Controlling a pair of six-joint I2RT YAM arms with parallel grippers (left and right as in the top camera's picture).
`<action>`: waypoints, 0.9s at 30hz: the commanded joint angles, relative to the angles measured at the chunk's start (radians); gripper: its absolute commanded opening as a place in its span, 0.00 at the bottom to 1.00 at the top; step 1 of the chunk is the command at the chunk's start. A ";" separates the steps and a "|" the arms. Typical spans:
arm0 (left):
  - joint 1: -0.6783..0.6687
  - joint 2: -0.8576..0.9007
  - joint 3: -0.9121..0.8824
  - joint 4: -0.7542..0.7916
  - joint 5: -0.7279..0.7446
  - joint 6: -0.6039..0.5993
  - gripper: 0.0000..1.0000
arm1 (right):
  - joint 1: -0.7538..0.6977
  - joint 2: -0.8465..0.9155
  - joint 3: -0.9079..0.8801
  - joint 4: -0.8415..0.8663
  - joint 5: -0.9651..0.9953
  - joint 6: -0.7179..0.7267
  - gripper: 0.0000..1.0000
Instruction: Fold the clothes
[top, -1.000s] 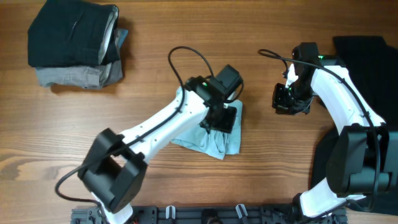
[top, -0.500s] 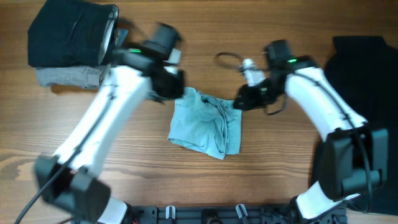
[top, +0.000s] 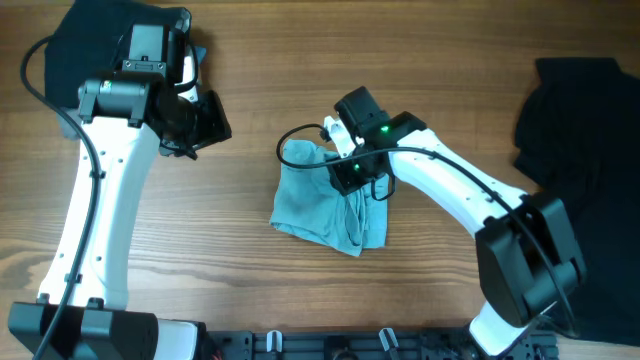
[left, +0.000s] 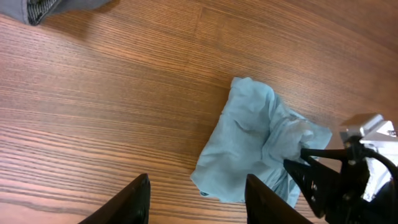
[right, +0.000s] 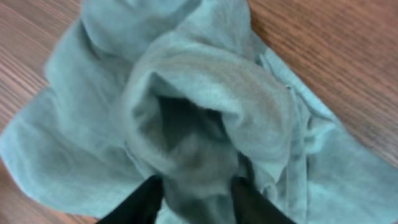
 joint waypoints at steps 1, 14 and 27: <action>0.009 -0.006 0.011 0.003 -0.003 0.024 0.51 | 0.004 0.017 0.006 0.013 -0.005 -0.005 0.23; 0.009 -0.006 0.011 0.011 -0.003 0.024 0.63 | -0.260 -0.079 0.009 -0.159 0.127 0.176 0.34; -0.057 -0.006 -0.082 0.000 0.051 0.024 0.42 | -0.280 -0.098 -0.009 -0.159 -0.264 -0.059 0.73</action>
